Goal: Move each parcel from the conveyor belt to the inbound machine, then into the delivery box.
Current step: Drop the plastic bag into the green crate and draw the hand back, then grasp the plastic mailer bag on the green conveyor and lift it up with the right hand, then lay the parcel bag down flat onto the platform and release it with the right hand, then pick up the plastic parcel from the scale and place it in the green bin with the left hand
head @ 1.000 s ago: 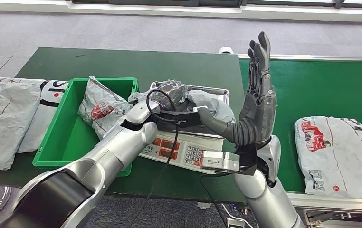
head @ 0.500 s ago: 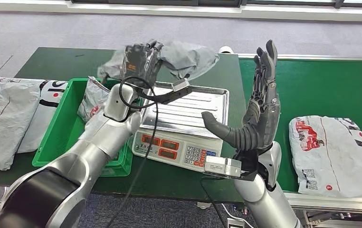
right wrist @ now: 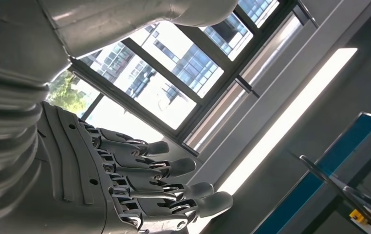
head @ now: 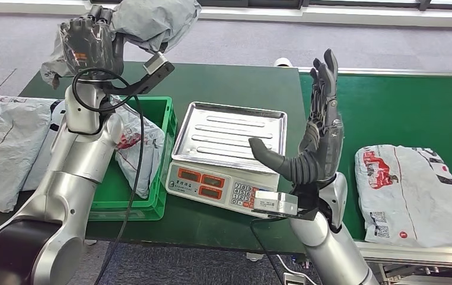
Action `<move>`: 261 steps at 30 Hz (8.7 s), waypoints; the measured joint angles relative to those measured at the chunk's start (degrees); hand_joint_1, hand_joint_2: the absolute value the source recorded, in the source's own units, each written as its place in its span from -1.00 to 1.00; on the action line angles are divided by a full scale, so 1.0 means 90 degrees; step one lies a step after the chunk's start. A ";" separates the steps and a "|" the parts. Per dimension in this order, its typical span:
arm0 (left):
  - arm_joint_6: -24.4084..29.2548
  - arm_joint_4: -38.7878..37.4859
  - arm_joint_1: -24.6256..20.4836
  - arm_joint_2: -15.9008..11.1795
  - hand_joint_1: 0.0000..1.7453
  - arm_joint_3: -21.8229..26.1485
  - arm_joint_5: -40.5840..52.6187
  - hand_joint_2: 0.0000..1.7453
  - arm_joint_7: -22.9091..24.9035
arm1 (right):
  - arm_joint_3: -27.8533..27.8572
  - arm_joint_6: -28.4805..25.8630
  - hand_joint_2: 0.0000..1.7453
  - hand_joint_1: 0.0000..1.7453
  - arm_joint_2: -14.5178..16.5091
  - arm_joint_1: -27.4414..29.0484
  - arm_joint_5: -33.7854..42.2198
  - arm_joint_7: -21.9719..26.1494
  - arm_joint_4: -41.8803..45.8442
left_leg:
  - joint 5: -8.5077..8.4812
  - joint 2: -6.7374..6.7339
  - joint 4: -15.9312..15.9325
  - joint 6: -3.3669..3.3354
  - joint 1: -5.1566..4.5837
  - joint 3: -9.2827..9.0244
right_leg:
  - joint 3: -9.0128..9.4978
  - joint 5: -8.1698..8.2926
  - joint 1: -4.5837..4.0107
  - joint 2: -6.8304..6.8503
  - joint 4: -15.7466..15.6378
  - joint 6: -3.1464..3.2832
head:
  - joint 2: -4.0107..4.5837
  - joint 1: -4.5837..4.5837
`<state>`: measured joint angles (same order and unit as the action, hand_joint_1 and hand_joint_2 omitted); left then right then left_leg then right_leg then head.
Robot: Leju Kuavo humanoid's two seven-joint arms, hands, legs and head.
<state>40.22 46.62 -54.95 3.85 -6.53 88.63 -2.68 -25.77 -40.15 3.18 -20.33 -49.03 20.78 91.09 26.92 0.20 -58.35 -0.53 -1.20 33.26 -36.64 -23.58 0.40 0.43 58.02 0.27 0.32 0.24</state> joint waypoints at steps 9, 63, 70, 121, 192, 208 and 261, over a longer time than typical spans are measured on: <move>-0.0002 0.0179 0.0064 -0.0383 1.00 0.0118 0.0005 1.00 0.0583 | 0.0000 -0.0001 1.00 -1.00 0.0049 -0.0007 -0.0025 0.0059 -0.0122 | 0.0001 -0.0004 0.0000 0.0001 0.0000 0.0002 | -0.0004 0.0000 0.0000 -0.0003 0.0000 0.0000 | -0.0001 0.0002; -0.1587 0.0748 0.3341 0.0765 -1.00 0.1916 -0.8943 -1.00 -0.3902 | 0.1397 0.2087 0.00 -1.00 0.0080 -0.0371 -0.1339 -0.1654 -0.1919 | 0.0070 -0.0036 0.0008 0.0001 -0.0007 -0.0103 | 0.0087 -0.0061 0.0007 -0.0033 -0.0005 0.0001 | -0.0001 0.0001; -0.0942 0.2844 0.4878 0.0879 -1.00 0.1055 -0.9491 -1.00 -0.3714 | 0.2686 0.1856 1.00 -1.00 -0.0457 -0.1020 -0.1369 -0.2443 -0.4879 | 0.0064 0.0022 0.0002 -0.0016 -0.0007 -0.0082 | 0.0086 -0.0057 0.0004 0.0024 -0.0012 -0.0012 | 0.0001 0.0002; -0.1161 0.3449 0.4726 0.1120 -1.00 0.0296 -0.8752 -1.00 -0.3054 | 0.4853 0.4942 1.00 1.00 -0.0996 -0.1525 -0.2381 -0.3373 -0.7960 | 0.0085 -0.0049 0.0002 -0.0018 0.0000 -0.0134 | 0.0120 -0.0059 -0.0003 -0.0050 -0.0019 -0.0029 | -0.0001 0.0002; -0.2070 0.2180 0.4180 0.1277 -1.00 0.0184 -1.0134 -1.00 -0.3999 | -0.0604 0.1114 1.00 1.00 0.1925 -0.3170 -0.2173 -0.2479 -0.7531 | 0.0034 -0.0047 0.0004 0.0015 0.0010 -0.0037 | 0.0018 -0.0021 -0.0010 -0.0054 -0.0002 0.0010 | -0.0001 0.0002; -0.1720 0.1900 0.3980 0.1273 -1.00 0.0184 -1.0039 -1.00 -0.4153 | -0.0704 0.0010 -1.00 -1.00 0.1581 -0.2970 -0.3171 -0.3323 -0.7678 | 0.0033 -0.0048 0.0003 0.0016 0.0009 -0.0039 | 0.0019 -0.0019 -0.0011 -0.0055 -0.0002 0.0011 | -0.0001 0.0002; -0.4240 -0.2040 0.0239 0.1025 -1.00 -0.2200 -0.3520 1.00 -0.0528 | 0.1682 0.0009 1.00 -1.00 0.0248 0.1773 0.2379 0.2169 0.2497 | 0.0022 -0.0045 0.0000 0.0007 0.0002 -0.0028 | 0.0015 -0.0001 -0.0005 -0.0042 -0.0008 0.0007 | -0.0001 0.0002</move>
<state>2.06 28.26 -52.80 13.07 -26.33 56.95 -7.43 -10.63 -40.07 5.41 -4.37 -27.61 40.30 113.56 27.11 -0.20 -58.35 -0.46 -1.18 33.00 -36.50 -23.58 0.35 0.06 57.95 0.33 0.32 0.26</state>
